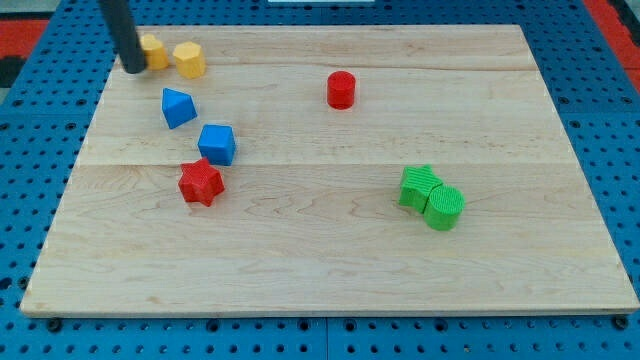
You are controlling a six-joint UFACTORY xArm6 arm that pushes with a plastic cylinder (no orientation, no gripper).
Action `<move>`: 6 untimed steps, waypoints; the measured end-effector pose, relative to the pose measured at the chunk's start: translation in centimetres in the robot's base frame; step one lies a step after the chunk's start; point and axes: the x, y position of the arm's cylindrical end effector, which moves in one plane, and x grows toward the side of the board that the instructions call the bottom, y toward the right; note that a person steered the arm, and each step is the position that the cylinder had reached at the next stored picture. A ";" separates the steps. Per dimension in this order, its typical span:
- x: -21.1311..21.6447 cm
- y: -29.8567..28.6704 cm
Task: Move the red star to center
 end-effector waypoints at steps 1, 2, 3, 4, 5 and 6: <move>0.2 2.0; 0.4 5.8; 4.9 3.7; 13.6 -0.1; 20.8 3.1; 21.1 12.8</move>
